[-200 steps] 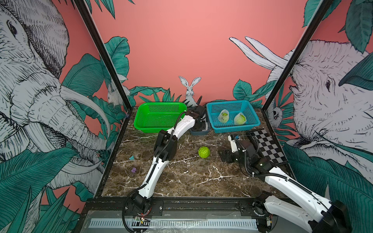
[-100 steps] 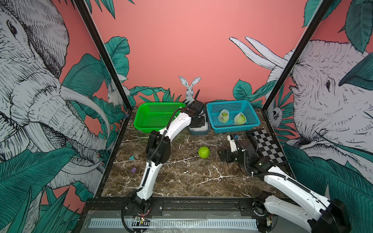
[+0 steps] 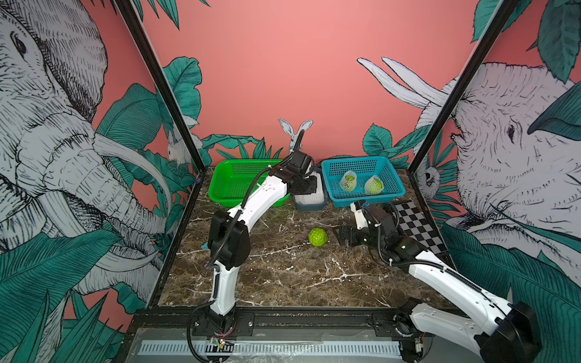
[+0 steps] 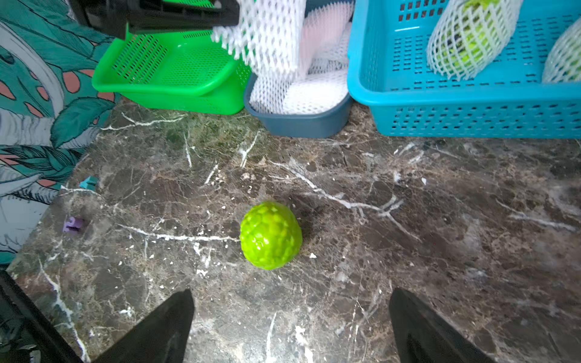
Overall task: Sleeve custard apples in foam nets
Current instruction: Pick up the foam net from the storage box.
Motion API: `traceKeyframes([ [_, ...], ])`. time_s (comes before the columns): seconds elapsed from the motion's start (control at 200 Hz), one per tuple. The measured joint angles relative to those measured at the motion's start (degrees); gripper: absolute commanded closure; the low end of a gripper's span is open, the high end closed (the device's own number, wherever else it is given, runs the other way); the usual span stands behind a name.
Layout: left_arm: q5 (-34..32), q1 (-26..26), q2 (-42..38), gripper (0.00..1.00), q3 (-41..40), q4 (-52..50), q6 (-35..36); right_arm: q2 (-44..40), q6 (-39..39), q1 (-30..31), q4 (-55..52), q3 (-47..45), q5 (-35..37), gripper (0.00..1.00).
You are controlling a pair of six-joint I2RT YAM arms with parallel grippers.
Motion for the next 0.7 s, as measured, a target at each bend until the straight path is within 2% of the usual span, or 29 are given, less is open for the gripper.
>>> traceKeyframes([
  [0.09, 1.46, 0.0, -6.01, 1.0, -6.05, 3.54, 1.6, 0.72, -0.04, -0.87, 0.24, 1.62, -2.71, 0.08],
  [0.26, 4.02, 0.09, -17.97, 1.0, -19.74, 12.98, 4.31, 0.92, 2.82, -4.94, 3.26, 2.34, -11.45, 0.28],
  [0.56, 5.53, -0.42, -36.59, 1.0, -45.24, 33.48, 8.5, 3.43, 14.78, -10.67, 14.88, 2.32, -26.69, 0.32],
  [0.7, 6.05, -1.11, -40.35, 1.0, -50.66, 38.36, 10.49, 5.62, 18.8, -11.26, 19.1, 2.32, -31.41, 0.37],
])
